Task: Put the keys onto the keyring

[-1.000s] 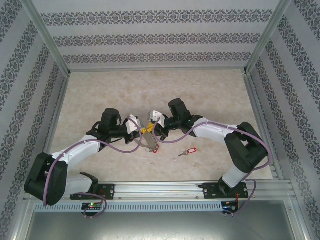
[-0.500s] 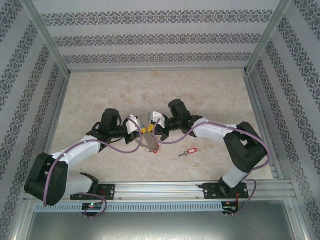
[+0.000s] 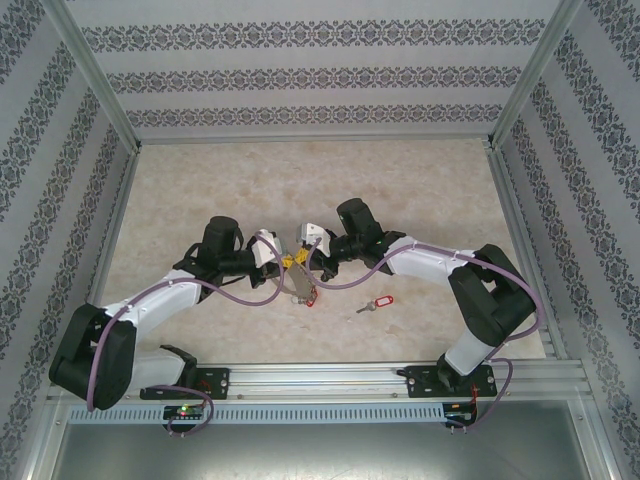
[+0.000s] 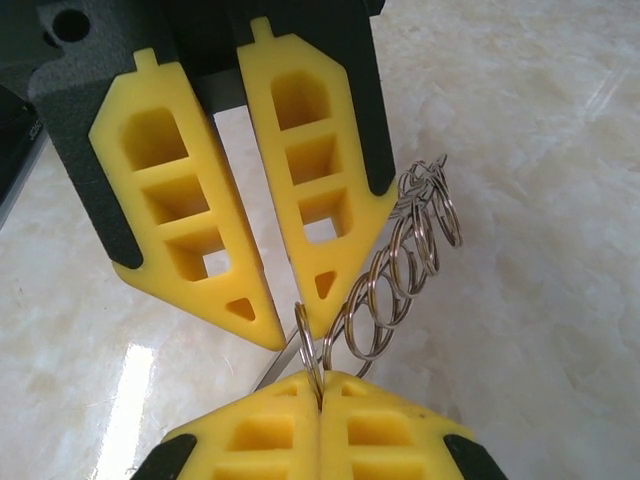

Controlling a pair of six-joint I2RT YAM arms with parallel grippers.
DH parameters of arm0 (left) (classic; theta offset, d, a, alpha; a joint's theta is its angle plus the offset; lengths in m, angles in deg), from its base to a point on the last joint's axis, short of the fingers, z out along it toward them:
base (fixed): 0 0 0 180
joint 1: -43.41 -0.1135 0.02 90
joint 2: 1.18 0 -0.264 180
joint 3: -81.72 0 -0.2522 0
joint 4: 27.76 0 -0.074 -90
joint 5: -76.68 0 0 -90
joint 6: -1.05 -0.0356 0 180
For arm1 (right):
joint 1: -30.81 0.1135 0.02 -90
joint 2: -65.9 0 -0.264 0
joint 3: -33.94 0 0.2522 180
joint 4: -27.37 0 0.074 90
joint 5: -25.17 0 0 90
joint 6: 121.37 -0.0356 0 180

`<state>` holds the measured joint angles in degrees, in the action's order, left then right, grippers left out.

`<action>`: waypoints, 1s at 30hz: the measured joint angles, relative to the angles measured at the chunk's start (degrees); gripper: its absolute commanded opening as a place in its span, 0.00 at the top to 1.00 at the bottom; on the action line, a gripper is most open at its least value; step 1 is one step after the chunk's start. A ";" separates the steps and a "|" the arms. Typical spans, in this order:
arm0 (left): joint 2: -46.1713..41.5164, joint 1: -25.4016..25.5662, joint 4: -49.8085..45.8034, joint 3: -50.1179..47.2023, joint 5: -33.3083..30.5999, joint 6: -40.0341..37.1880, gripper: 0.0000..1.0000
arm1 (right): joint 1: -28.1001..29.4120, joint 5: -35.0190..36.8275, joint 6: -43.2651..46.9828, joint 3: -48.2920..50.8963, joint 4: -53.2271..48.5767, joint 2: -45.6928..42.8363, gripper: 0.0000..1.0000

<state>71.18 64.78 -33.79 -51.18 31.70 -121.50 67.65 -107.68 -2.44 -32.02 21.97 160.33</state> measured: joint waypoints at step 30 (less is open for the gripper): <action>-0.07 0.02 3.21 -1.68 0.07 3.48 1.00 | -6.64 8.61 -18.29 6.88 -1.22 -15.69 0.65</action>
<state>71.11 64.80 -30.58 -52.86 31.76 -118.03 61.01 -99.07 -20.74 -25.14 20.75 144.63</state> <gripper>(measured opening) 0.065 0.354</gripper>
